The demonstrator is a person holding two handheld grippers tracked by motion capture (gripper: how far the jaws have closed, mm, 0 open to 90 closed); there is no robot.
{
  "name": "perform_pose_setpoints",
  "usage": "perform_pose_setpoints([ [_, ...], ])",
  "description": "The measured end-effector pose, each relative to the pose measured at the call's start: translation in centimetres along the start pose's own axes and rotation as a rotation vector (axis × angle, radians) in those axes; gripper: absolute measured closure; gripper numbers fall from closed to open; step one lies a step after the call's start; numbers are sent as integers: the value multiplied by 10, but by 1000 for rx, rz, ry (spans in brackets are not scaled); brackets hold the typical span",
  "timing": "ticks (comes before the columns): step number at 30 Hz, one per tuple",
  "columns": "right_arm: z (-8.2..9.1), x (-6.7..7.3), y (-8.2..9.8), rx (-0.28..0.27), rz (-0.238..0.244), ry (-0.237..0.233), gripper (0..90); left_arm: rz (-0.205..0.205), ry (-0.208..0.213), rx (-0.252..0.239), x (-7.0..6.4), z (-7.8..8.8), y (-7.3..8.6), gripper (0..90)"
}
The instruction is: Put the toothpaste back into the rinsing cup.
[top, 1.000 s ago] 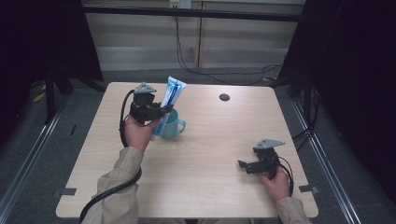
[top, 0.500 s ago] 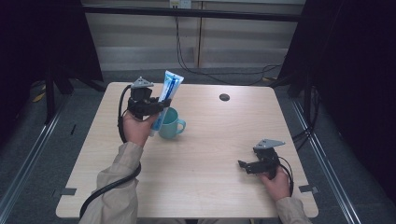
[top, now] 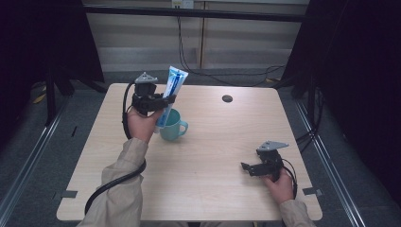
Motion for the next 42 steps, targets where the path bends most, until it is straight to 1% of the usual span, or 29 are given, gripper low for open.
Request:
perform_pose_setpoints([
  [6, 0, 0, 0, -1, 1, 0, 104, 11, 2, -8, 2, -5, -4, 741],
  [7, 0, 0, 0, -1, 1, 0, 104, 5, 4, -8, 3, -5, -4, 742],
  [11, 0, 0, 0, -1, 2, 0, 105, 17, 1, -13, 4, -9, -6, 742],
  [15, 0, 0, 0, -1, 1, 0, 105, 7, -1, -15, 4, -12, -8, 742],
  [16, 0, 0, 0, -1, 1, 0, 105, 7, -1, -15, 4, -12, -8, 742],
  [17, 0, 0, 0, -1, 2, 0, 105, 19, 3, -26, 4, -14, -10, 742],
  [21, 0, 0, 0, 0, 2, 0, 104, 8, 1, -25, 4, -15, -11, 742],
  [22, 0, 0, 0, -1, 2, 0, 104, 13, -3, -32, 4, -16, -12, 742],
  [27, 0, 0, 0, -1, 1, 0, 105, 12, -15, -39, 7, -18, -12, 741],
  [30, 0, 0, 0, -1, 2, 0, 104, 15, -14, -33, 8, -19, -11, 742],
  [32, 0, 0, 0, -1, 2, 0, 104, 11, -24, -26, 10, -21, -10, 741],
  [38, 0, 0, 0, 1, -1, 0, 104, 16, -29, -30, 13, -25, -9, 741],
  [42, 0, 0, 0, 1, -2, 0, 104, 11, -30, -28, 14, -28, -9, 741],
])
Point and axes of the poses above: each handheld gripper's, and its own axes: z roughly backward along the jaws, y roughly out of its underside, x roughly to its left, the point moved 7 cm from there along -z, roughly forward along the jaws, and after that the axes turned 14 degrees about -x, right-handed, at the moved point
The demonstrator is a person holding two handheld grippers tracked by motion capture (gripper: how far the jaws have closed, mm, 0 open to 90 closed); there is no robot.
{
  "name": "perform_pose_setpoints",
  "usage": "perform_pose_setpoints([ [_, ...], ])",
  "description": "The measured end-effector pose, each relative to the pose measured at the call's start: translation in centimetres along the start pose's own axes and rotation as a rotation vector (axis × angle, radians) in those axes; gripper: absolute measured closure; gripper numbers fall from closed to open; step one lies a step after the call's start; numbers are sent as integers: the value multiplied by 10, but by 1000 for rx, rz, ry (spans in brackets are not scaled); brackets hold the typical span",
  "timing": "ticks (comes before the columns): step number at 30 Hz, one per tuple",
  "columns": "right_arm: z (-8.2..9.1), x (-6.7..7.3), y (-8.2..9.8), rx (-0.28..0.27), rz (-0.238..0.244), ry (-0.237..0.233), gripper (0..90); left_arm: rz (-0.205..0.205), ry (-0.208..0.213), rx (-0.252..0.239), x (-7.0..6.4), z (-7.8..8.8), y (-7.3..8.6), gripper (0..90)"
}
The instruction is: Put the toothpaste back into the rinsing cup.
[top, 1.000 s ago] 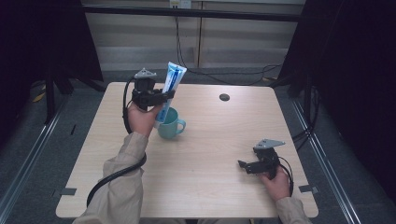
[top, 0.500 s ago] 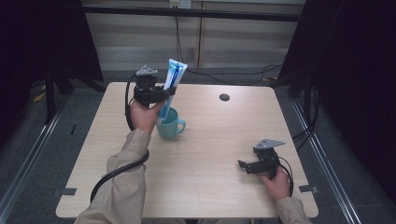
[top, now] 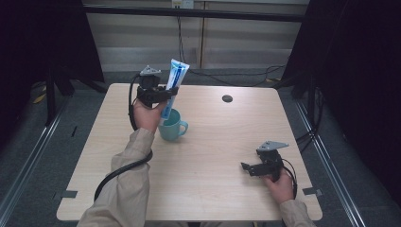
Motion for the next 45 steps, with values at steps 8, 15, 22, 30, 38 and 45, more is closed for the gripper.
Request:
perform_pose_setpoints([
  [8, 0, -1, 0, -4, 8, -3, 105, 9, -16, -2, 6, -8, 5, 740],
  [15, 0, 0, 0, -2, 4, -3, 105, 12, -23, 8, 11, -14, 9, 740],
  [22, 0, 0, 0, -1, 4, -3, 104, 8, -25, 10, 12, -20, 11, 738],
  [30, 0, 0, 0, -1, 2, -3, 105, 13, -34, 6, 14, -24, 13, 737],
  [38, 0, 0, 0, -1, 2, -4, 104, 14, -45, 8, 15, -27, 19, 734],
  [45, 0, 0, 0, -1, 3, -4, 104, 20, -51, 14, 18, -29, 26, 732],
])
Point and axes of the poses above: each handheld gripper's, and its own axes: z roughly backward along the jaws, y roughly out of its underside, x roughly to its left, the point moved 7 cm from there along -z, roughly forward along the jaws, and after that the axes turned 14 degrees about -x, right-handed, at the moved point
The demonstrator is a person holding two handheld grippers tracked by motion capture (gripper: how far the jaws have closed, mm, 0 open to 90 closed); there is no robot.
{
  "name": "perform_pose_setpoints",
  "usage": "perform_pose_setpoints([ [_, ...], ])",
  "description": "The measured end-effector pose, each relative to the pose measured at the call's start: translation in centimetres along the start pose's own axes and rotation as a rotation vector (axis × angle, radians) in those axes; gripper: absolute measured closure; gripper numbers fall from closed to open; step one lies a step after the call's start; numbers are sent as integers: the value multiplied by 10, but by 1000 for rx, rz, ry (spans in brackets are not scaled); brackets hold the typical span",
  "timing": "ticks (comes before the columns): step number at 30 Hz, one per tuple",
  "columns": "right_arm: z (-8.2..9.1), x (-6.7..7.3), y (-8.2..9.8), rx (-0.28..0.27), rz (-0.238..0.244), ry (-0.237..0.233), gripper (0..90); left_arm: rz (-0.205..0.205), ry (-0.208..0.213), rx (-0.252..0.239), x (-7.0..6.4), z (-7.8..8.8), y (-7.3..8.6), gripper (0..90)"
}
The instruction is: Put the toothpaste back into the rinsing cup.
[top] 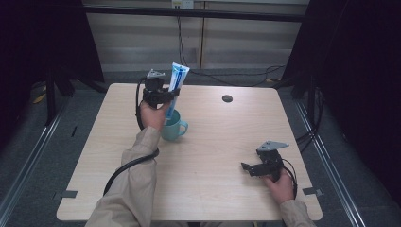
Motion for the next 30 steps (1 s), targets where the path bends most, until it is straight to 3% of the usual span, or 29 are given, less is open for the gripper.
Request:
perform_pose_setpoints([
  [30, 0, 0, 0, -3, 4, -1, 104, 4, -43, 20, 8, 5, 24, 724],
])
Point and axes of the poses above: each handheld gripper's, and its own axes: z roughly backward along the jaws, y roughly out of its underside, x roughly to its left, the point moved 7 cm from there along -z, roughly forward along the jaws, and after that the axes turned 14 degrees about -x, right-handed, at the moved point
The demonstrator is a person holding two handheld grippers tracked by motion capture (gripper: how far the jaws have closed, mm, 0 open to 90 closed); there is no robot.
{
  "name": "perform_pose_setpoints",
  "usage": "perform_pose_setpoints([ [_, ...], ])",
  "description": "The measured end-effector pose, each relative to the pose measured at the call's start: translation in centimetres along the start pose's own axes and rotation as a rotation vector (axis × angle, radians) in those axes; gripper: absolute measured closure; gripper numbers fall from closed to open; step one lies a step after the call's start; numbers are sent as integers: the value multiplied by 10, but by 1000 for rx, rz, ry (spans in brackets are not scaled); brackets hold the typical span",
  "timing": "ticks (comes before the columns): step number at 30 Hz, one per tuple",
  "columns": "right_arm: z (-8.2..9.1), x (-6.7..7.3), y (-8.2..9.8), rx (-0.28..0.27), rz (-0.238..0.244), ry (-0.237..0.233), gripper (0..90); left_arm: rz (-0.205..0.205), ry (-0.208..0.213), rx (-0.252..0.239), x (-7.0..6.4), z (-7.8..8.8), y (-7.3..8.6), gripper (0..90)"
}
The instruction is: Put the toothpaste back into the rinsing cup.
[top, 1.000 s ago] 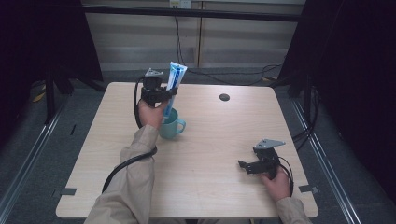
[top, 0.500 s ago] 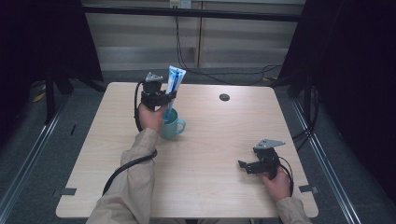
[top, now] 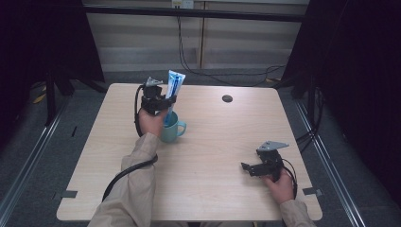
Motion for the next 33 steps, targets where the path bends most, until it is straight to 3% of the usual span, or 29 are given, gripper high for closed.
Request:
perform_pose_setpoints([
  [33, 0, 0, 0, 0, 0, 0, 105, -8, -9, 36, 1, 4, 6, 716],
])
Point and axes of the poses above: each handheld gripper's, and its own axes: z roughly backward along the jaws, y roughly out of its underside, x roughly to its left, the point moved 7 cm from there along -z, roughly forward along the jaws, and after that the axes turned 14 degrees about -x, right-handed, at the moved point
